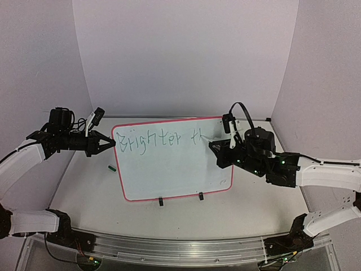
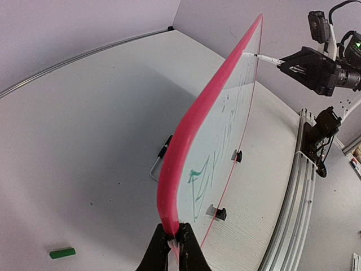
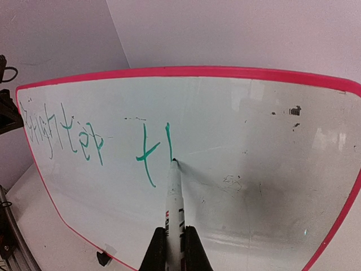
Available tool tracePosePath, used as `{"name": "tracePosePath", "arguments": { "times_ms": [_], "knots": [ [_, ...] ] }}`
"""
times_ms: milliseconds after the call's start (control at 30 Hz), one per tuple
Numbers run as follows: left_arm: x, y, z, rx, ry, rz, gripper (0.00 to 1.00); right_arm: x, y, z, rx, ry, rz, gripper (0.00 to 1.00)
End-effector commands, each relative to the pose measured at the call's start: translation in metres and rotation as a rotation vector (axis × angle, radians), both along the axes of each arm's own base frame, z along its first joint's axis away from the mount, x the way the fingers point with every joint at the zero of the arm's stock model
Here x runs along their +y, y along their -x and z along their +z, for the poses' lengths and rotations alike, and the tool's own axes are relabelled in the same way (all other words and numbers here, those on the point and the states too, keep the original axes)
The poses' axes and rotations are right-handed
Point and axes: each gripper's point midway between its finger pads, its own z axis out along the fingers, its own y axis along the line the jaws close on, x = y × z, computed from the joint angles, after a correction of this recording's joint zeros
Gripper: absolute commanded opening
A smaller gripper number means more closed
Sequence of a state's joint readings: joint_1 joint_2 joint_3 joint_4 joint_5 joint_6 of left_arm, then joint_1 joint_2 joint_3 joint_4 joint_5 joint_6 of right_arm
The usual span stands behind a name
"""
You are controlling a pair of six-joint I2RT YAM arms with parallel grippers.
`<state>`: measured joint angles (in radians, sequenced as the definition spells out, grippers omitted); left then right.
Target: Write a sentence on the whiteboard
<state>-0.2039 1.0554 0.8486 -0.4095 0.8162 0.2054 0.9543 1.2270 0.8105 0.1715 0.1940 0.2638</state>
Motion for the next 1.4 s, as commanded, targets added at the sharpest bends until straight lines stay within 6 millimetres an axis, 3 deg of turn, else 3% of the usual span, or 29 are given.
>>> {"name": "tracePosePath", "arguments": {
  "times_ms": [0, 400, 1033, 1167, 1367],
  "knots": [
    [-0.001, 0.004, -0.02, 0.061, -0.046, -0.01, 0.0, 0.001, -0.009, 0.024, -0.041, -0.044, -0.035, 0.0],
    [-0.001, 0.004, -0.019, 0.057, -0.047, -0.009, 0.0, -0.016, -0.011, 0.031, -0.065, -0.059, -0.11, 0.0],
    [-0.001, 0.004, -0.02, 0.062, -0.045, -0.01, 0.0, -0.015, 0.009, -0.016, 0.083, -0.04, -0.036, 0.0],
    [-0.002, 0.004, -0.02, 0.062, -0.045, -0.012, 0.0, -0.016, 0.011, -0.011, 0.072, -0.047, -0.03, 0.0],
    [-0.002, 0.005, -0.02, 0.06, -0.045, -0.012, 0.0, -0.026, 0.015, 0.016, 0.01, -0.088, -0.031, 0.0]
  ]
}}
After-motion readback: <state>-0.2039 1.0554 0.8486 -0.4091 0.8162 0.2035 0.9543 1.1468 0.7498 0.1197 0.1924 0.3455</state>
